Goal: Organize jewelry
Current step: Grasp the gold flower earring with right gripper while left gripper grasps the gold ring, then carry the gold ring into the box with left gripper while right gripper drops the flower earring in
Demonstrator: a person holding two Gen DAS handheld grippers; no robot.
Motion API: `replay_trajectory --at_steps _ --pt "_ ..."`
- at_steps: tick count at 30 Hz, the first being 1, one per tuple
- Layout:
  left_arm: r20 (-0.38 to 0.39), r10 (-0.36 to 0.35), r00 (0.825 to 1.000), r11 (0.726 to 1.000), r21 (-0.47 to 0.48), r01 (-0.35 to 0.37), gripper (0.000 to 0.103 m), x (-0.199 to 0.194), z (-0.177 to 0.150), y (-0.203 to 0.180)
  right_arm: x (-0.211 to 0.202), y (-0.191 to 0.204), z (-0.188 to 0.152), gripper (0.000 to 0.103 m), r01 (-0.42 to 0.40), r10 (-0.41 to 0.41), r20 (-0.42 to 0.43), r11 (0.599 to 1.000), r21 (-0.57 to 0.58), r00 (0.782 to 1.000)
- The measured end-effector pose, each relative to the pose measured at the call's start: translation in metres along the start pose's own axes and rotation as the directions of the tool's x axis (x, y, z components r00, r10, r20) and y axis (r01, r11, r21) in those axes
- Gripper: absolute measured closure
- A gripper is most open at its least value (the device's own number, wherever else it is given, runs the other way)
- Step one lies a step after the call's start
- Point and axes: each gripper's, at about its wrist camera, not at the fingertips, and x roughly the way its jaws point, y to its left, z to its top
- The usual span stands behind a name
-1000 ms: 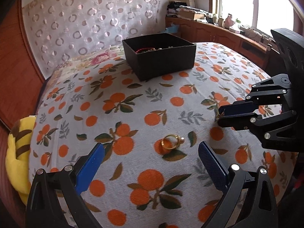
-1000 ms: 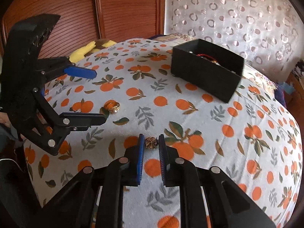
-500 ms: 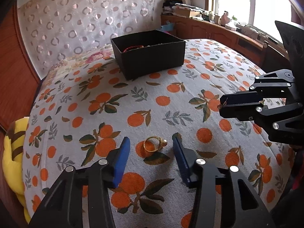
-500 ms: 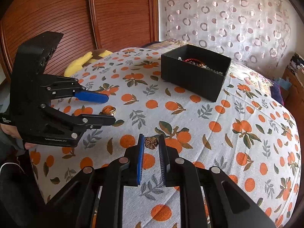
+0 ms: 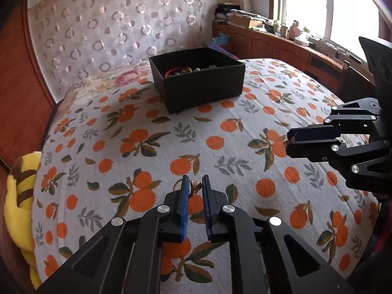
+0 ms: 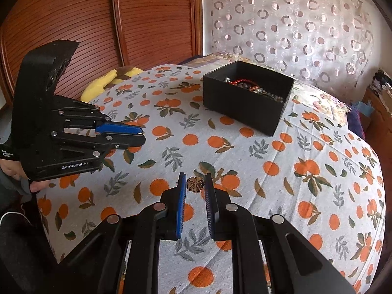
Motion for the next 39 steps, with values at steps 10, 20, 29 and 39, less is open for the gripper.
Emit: replay_trajectory --at_steps 10,20,29,39 --pt "0.072 0.022 0.997 0.999 -0.041 -0.019 0.093 -0.010 0.024 0.011 0.000 -0.018 0.017 0.086 0.031 -0.031 0.031 0.999 0.023 0.999" --pt "0.112 0.036 0.993 0.998 -0.051 -0.030 0.093 -0.005 0.052 0.012 0.005 -0.058 0.054 0.086 0.093 -0.099 0.079 0.992 0.084 0.992" --pt "0.120 0.042 0.992 0.998 -0.055 -0.036 0.093 0.003 0.068 0.013 0.023 -0.085 0.085 0.086 0.090 -0.103 0.093 0.986 0.139 0.990" --pt "0.130 0.035 0.991 0.996 -0.082 -0.024 0.093 0.016 0.082 0.017 0.039 -0.100 0.096 0.085 0.048 -0.064 0.083 0.981 0.189 0.994"
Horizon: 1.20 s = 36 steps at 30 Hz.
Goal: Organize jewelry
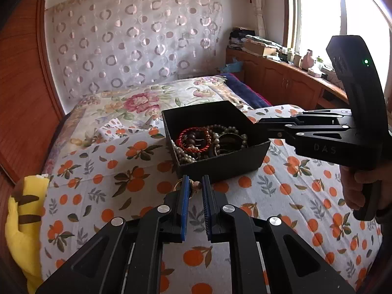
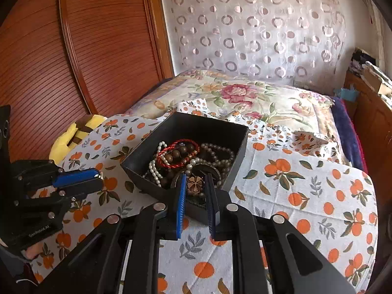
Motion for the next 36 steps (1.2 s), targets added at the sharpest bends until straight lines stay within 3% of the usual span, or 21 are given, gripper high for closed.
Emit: replay_trajectory --at_steps 4,5,7,29,30,32,34,36 --pt "0.007 0.003 1.000 1.000 0.001 -0.003 0.093 0.003 0.007 -0.002 0.007 -0.002 0.005 0.084 -0.005 0.005 -0.013 1.000 0.007 1.000" --pt "0.010 0.004 1.000 1.000 0.000 -0.004 0.093 0.004 0.009 -0.001 0.009 -0.003 0.006 0.075 -0.008 0.008 -0.017 1.000 0.012 1.000" --pt "0.019 0.006 1.000 1.000 -0.004 -0.006 0.093 0.004 0.015 -0.001 0.008 -0.005 0.006 0.069 0.001 -0.001 -0.006 1.000 0.018 1.000" --pt "0.046 0.020 0.999 0.999 -0.040 -0.018 0.093 0.054 0.084 -0.001 -0.027 -0.027 -0.010 0.068 0.062 -0.064 0.042 0.998 0.026 0.997" --pt "0.041 0.024 0.999 0.999 -0.043 -0.022 0.091 0.056 0.085 0.000 -0.029 -0.027 -0.010 0.068 0.064 -0.065 0.042 0.998 0.025 0.997" --pt "0.032 0.026 0.999 0.999 -0.048 -0.024 0.076 0.057 0.085 0.001 -0.032 -0.027 -0.012 0.069 0.066 -0.067 0.047 0.998 0.025 0.997" --pt "0.041 0.033 0.999 0.998 -0.054 -0.031 0.066 0.052 0.082 0.002 -0.035 -0.025 -0.013 0.068 0.065 -0.067 0.050 0.997 0.031 0.997" --pt "0.047 0.034 0.998 0.998 -0.050 -0.032 0.061 0.047 0.080 0.002 -0.037 -0.025 -0.014 0.059 0.069 -0.072 0.054 0.997 0.045 0.996"
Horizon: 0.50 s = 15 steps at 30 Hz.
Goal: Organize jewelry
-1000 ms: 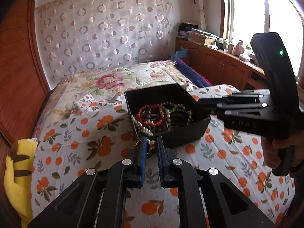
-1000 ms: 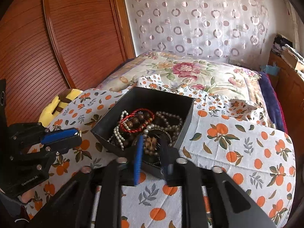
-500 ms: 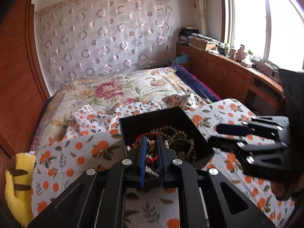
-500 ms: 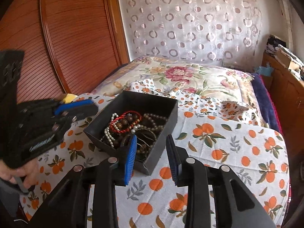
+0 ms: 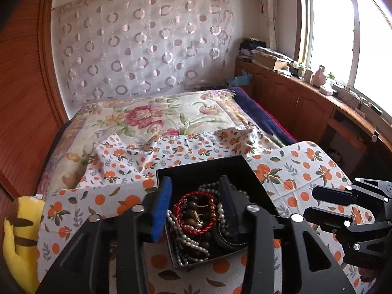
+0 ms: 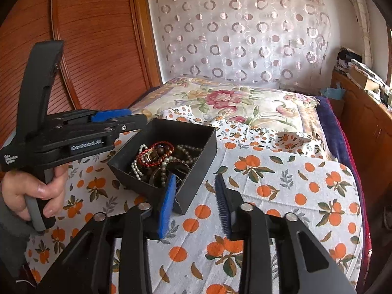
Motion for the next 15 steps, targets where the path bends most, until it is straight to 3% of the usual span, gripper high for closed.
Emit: replay_trajectory --at_steps 4,6,8,11,15 --pt "0.023 0.000 1.000 1.000 0.001 0.000 0.038 -0.018 -0.003 0.001 -0.007 0.004 -0.003 0.053 0.012 -0.013 0.022 1.000 0.002 1.000" --pt "0.045 0.005 0.999 1.000 -0.005 -0.005 0.031 -0.031 -0.006 0.002 -0.011 0.005 -0.004 0.042 0.027 -0.028 0.035 1.000 0.012 0.999" --pt "0.071 0.012 0.997 1.000 -0.019 -0.010 0.018 -0.046 -0.008 0.004 -0.017 0.008 -0.005 0.028 0.046 -0.047 0.061 0.999 0.017 0.997" --pt "0.119 0.020 0.993 1.000 -0.021 -0.018 0.008 -0.071 -0.012 0.003 -0.025 0.010 -0.007 0.011 0.073 -0.075 0.093 0.997 0.030 0.993" --pt "0.164 0.072 0.984 0.997 -0.008 -0.071 0.008 -0.100 -0.018 0.000 -0.038 0.015 -0.009 0.003 0.108 -0.113 0.134 0.993 0.045 0.984"
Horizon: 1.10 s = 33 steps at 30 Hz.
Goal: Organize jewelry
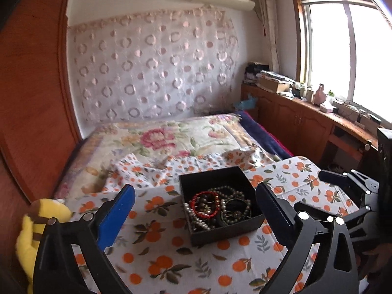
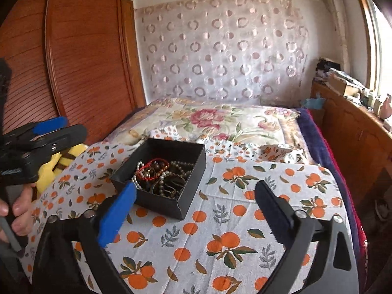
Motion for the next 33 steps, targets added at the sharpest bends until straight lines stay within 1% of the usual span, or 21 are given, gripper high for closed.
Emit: replay_trajectory --at_steps 5,10,14,19,23,27,33 --pt "0.002 0.032 0.999 0.999 -0.019 -0.032 0.008 -0.024 -0.010 0.003 -0.017 0.006 -0.001 0.003 0.028 -0.028 0.025 1.000 0.010 0.999" --pt "-0.005 0.076 0.997 0.997 -0.025 -0.076 0.008 -0.042 -0.025 0.007 -0.041 0.015 -0.006 0.003 0.027 -0.028 0.060 0.999 0.021 0.998" --pt "-0.018 0.087 0.996 0.995 -0.038 -0.087 0.008 -0.058 -0.040 0.012 -0.065 0.027 -0.016 0.003 0.041 -0.042 0.099 0.999 0.007 0.994" --pt "-0.040 0.107 0.993 0.992 -0.066 -0.110 0.008 -0.074 -0.062 0.016 -0.087 0.034 -0.032 0.003 0.052 -0.053 0.120 0.999 0.018 0.991" --pt "-0.049 0.115 0.992 0.990 -0.073 -0.118 0.008 -0.084 -0.073 0.020 -0.095 0.038 -0.042 0.003 0.065 -0.067 0.118 0.998 0.027 0.991" --pt "-0.035 0.138 0.990 0.988 -0.060 -0.140 0.008 -0.089 -0.078 0.020 -0.100 0.041 -0.048 0.003 0.064 -0.067 0.122 0.997 0.032 0.990" --pt "-0.038 0.129 0.991 0.989 -0.067 -0.131 0.008 -0.089 -0.080 0.021 -0.105 0.045 -0.050 0.003 0.067 -0.069 0.132 0.997 0.024 0.989"
